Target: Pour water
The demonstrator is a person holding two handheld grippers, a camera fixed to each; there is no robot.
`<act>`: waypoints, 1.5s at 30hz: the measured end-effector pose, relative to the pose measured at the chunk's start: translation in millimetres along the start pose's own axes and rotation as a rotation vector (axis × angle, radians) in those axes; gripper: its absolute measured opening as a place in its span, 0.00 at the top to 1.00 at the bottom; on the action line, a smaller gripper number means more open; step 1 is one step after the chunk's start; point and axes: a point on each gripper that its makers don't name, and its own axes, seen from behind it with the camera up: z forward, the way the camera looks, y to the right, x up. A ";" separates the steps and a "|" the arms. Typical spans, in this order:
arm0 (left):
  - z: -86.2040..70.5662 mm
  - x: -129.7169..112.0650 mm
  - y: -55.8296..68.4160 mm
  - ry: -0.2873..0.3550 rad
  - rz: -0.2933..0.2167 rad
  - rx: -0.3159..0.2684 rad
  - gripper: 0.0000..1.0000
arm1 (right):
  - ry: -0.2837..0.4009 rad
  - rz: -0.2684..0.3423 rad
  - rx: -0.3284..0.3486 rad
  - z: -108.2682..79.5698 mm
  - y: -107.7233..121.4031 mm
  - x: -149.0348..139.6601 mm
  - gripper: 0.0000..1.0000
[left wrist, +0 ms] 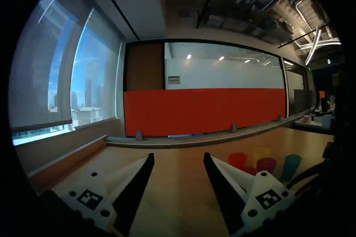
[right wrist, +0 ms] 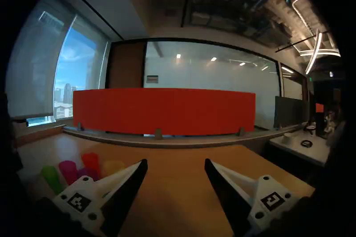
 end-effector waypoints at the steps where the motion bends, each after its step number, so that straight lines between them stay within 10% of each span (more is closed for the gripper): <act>1: 0.0 -0.9 -0.5 0.003 0.005 0.008 0.18 | -0.003 0.005 -0.002 -0.6 2.0 -0.4 0.01; 14: 0.1 -16.7 -2.5 0.022 0.081 0.096 0.18 | -0.028 0.020 -0.015 -6.4 9.7 6.1 0.01; 45: 15.3 -69.7 4.0 -0.005 0.004 0.113 0.18 | -0.067 -0.030 -0.038 -8.5 -4.8 3.1 0.01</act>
